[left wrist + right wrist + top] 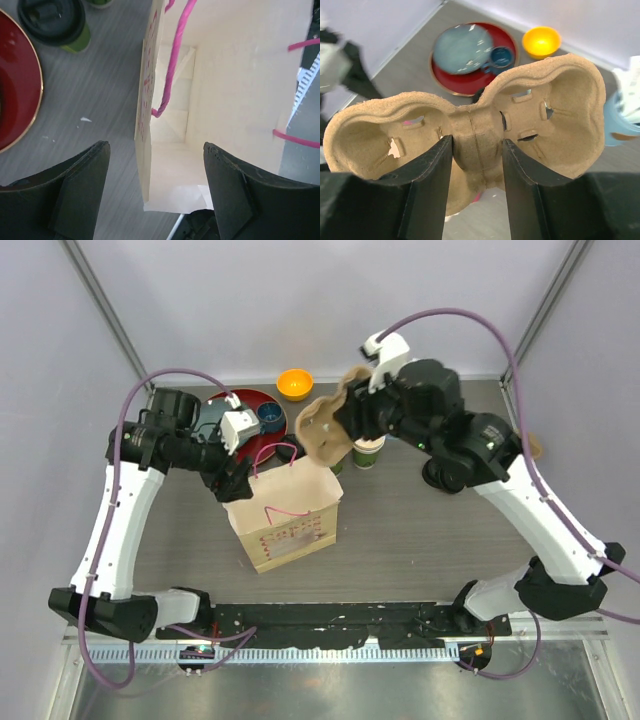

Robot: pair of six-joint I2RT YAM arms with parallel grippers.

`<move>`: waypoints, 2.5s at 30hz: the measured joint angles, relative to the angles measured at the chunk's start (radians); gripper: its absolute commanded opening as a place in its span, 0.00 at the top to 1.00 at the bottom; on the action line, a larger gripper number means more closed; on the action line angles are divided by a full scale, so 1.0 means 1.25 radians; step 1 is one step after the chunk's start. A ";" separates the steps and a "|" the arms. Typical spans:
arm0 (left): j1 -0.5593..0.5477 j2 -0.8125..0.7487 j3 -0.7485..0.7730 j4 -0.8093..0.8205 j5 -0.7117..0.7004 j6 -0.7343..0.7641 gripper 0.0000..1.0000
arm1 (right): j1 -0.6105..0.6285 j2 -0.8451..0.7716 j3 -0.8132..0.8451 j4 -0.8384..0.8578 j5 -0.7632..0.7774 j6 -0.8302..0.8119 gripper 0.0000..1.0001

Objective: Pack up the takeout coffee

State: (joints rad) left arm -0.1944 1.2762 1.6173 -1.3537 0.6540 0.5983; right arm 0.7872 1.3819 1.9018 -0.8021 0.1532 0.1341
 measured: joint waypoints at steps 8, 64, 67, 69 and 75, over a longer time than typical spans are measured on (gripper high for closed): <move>-0.023 0.000 -0.063 0.006 -0.061 -0.045 0.59 | 0.185 0.050 0.009 -0.039 0.072 0.095 0.99; -0.031 -0.098 -0.151 0.081 0.016 -0.268 1.00 | 0.360 0.248 -0.101 -0.111 0.281 0.269 0.99; -0.031 -0.098 -0.153 0.102 0.006 -0.294 1.00 | 0.361 0.247 -0.115 -0.121 0.284 0.270 0.99; -0.031 -0.098 -0.153 0.114 0.002 -0.310 1.00 | 0.362 0.249 -0.121 -0.133 0.283 0.271 0.99; -0.031 -0.099 -0.157 0.143 -0.002 -0.348 1.00 | 0.374 0.291 -0.121 -0.157 0.269 0.265 0.99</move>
State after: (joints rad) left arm -0.2337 1.1526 1.4212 -1.1748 0.6521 0.1635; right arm 1.2541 1.7462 1.7508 -0.9977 0.4892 0.4648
